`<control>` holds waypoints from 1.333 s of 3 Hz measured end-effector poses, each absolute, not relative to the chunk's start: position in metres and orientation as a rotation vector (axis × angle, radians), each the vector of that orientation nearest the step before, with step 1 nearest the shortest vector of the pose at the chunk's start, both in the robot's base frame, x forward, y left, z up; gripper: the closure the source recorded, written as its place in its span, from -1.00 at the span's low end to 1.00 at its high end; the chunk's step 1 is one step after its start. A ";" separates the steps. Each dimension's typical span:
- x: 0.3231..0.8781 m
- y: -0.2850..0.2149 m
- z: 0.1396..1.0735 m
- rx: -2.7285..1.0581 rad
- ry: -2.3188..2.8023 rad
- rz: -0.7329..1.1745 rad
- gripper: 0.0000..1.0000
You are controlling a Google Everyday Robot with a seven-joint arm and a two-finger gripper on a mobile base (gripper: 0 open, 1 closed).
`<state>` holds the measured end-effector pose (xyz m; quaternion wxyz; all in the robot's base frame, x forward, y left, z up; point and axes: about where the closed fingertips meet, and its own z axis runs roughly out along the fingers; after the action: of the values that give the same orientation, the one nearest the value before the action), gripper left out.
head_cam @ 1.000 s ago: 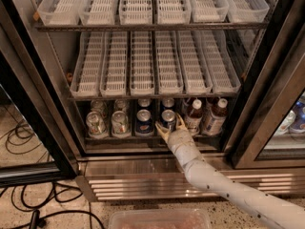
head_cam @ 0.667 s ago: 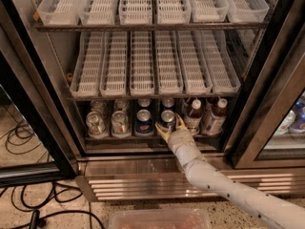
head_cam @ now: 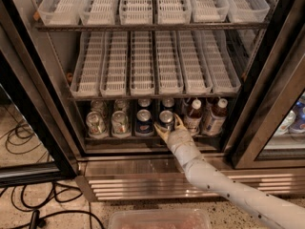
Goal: Pick pepsi can from bottom shelf of fridge
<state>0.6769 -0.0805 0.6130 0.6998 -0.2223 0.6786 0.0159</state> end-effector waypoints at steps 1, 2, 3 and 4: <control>0.671 -0.068 0.628 -0.526 1.503 0.078 1.00; 0.659 -0.057 0.643 -0.546 1.519 0.153 1.00; 0.640 -0.052 0.651 -0.558 1.583 0.228 1.00; 0.616 -0.055 0.652 -0.571 1.682 0.270 1.00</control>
Offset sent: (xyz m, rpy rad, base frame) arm -0.0335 0.0363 0.0475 0.0729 0.0862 0.1721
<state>0.6163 -0.0554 0.6517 0.6230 -0.2486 0.7323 0.1175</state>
